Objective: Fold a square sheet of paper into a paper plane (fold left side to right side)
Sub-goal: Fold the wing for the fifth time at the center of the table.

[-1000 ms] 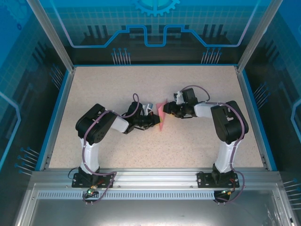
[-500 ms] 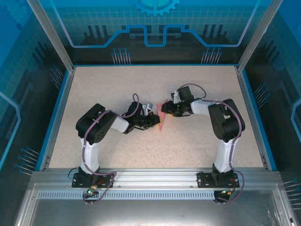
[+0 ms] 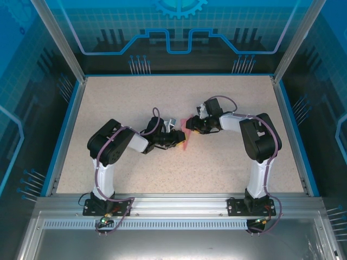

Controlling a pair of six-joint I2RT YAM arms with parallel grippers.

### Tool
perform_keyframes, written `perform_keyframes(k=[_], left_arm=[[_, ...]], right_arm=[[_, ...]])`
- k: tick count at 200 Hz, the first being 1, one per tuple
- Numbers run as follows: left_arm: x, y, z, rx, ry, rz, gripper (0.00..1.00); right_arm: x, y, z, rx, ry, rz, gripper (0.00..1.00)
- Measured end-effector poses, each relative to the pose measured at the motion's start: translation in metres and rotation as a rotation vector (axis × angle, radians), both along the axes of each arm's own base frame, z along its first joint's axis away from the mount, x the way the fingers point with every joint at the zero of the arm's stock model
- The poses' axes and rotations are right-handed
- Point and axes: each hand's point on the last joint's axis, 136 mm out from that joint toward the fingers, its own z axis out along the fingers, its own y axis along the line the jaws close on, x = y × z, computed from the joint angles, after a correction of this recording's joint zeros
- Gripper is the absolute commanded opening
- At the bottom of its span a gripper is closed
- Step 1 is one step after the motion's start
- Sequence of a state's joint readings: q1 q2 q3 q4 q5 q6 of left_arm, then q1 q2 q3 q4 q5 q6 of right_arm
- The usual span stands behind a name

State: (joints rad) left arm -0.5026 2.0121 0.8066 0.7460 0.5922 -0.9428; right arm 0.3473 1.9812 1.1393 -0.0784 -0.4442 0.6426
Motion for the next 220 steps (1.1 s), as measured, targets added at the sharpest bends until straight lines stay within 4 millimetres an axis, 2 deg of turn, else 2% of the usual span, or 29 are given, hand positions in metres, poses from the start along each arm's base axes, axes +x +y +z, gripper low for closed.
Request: perform_keyframes(k=[33, 79, 139, 188, 220], left_arm=[[0.005, 0.012, 0.009, -0.004, -0.011, 0.027, 0.45], [0.020, 0.031, 0.017, -0.001, -0.004, 0.080, 0.47], [0.041, 0.022, 0.029, 0.000, -0.036, 0.061, 0.47], [0.040, 0.023, 0.020, 0.028, -0.007, 0.051, 0.50], [0.039, 0.023, 0.015, 0.038, 0.007, 0.049, 0.48]], right_arm=[[0.000, 0.000, 0.000, -0.001, -0.003, 0.004, 0.47], [0.000, 0.000, 0.000, -0.001, -0.003, 0.005, 0.47], [0.000, 0.000, 0.000, -0.001, -0.004, 0.006, 0.47], [0.000, 0.000, 0.000, -0.001, -0.003, 0.006, 0.47], [0.000, 0.000, 0.000, -0.001, -0.003, 0.006, 0.47]])
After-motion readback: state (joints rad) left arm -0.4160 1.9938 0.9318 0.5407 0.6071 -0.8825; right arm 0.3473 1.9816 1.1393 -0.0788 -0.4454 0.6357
